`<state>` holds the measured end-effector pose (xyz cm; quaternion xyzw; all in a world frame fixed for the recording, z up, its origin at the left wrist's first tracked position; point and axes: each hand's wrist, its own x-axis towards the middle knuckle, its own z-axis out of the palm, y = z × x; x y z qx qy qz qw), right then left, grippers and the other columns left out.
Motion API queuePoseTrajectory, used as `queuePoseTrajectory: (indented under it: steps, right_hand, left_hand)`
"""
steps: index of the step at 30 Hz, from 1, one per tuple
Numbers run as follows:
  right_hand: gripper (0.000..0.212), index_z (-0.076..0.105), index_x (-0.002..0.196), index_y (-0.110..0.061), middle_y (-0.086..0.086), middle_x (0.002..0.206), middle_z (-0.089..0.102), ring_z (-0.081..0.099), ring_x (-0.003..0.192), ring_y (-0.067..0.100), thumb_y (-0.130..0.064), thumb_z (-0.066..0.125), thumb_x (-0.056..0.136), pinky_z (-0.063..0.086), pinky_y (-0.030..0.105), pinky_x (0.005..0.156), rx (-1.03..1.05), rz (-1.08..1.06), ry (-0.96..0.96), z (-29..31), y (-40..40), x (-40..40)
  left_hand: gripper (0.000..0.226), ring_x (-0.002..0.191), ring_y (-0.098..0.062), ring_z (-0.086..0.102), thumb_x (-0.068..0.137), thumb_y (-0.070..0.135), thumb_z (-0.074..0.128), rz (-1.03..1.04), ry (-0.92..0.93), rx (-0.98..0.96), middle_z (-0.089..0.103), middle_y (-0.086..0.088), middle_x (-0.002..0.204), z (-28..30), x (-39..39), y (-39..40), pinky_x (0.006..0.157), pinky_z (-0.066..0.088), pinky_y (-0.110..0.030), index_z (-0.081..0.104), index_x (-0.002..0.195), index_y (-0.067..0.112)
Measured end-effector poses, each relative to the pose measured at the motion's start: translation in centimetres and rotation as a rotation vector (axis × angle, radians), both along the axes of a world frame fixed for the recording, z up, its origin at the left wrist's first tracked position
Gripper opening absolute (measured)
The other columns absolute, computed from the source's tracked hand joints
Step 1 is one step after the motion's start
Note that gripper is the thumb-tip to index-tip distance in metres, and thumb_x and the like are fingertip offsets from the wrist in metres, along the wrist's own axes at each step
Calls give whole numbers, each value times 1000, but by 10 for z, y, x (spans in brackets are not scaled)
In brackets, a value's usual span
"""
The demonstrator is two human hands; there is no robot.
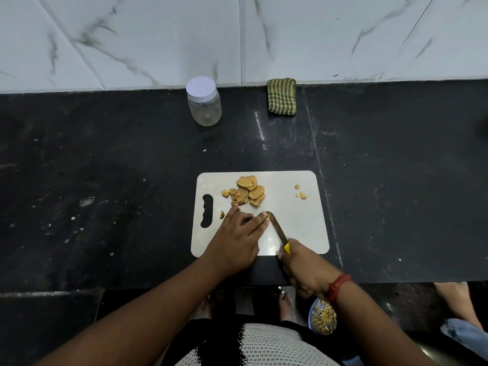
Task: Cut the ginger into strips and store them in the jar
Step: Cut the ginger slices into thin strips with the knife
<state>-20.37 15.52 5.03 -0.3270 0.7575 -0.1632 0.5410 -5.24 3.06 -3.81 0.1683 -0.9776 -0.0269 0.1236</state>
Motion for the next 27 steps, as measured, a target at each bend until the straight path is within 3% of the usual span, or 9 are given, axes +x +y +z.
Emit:
queuePoseTrajectory:
  steps: [4, 13, 15, 18, 22, 24, 27]
  right_hand:
    - [7, 33, 95, -11, 0, 73, 45, 43, 62, 10, -3, 34, 94, 32, 27, 54, -24, 165, 283, 0, -2, 9]
    - [5, 33, 97, -11, -3, 72, 41, 43, 62, 11, -6, 34, 97, 33, 17, 54, -30, 149, 277, -4, -4, 9]
    - [4, 36, 97, -12, -3, 71, 41, 42, 59, 10, -14, 35, 99, 38, 20, 55, -14, 69, 178, -8, -2, 6]
    - [9, 39, 97, -11, 4, 65, 41, 32, 42, 11, -19, 36, 97, 24, 18, 38, 20, -197, -209, -6, 1, 0]
    - [9, 37, 93, -19, 0, 58, 32, 18, 39, 8, -18, 35, 102, 17, 11, 41, 57, -336, -534, 3, 6, -8]
    - [9, 37, 94, -17, 1, 59, 33, 20, 39, 9, -20, 36, 101, 19, 13, 40, 45, -281, -455, 3, 4, -9]
    - [1, 38, 97, -10, 0, 67, 43, 40, 51, 11, -11, 37, 97, 32, 27, 51, -18, 22, 41, 0, 2, -3]
  left_hand:
    - [57, 114, -26, 55, 86, 25, 48, 5, -3, 7, 57, -5, 145, -1, -1, 1, 116, 32, -59, 59, 140, 11]
    - [63, 119, -26, 52, 88, 26, 51, 0, -58, 0, 45, -5, 154, -1, -1, 3, 119, 25, -60, 48, 149, 11]
    - [64, 119, -26, 51, 88, 25, 51, -2, -69, 6, 44, -4, 155, 0, -1, 2, 120, 23, -60, 46, 150, 12]
    - [62, 119, -26, 51, 89, 25, 49, 0, -70, 17, 46, -4, 154, -1, 0, 3, 120, 21, -59, 48, 150, 12]
    - [62, 117, -27, 52, 88, 25, 48, 4, -62, 23, 48, -3, 153, -1, 0, 3, 121, 20, -58, 49, 149, 12]
    - [62, 117, -27, 53, 88, 25, 49, 6, -65, 17, 48, -3, 153, -2, 0, 3, 121, 20, -59, 50, 148, 12]
    - [61, 116, -27, 54, 87, 26, 50, 10, -65, 14, 50, -3, 152, -2, -2, 3, 121, 21, -59, 51, 147, 13]
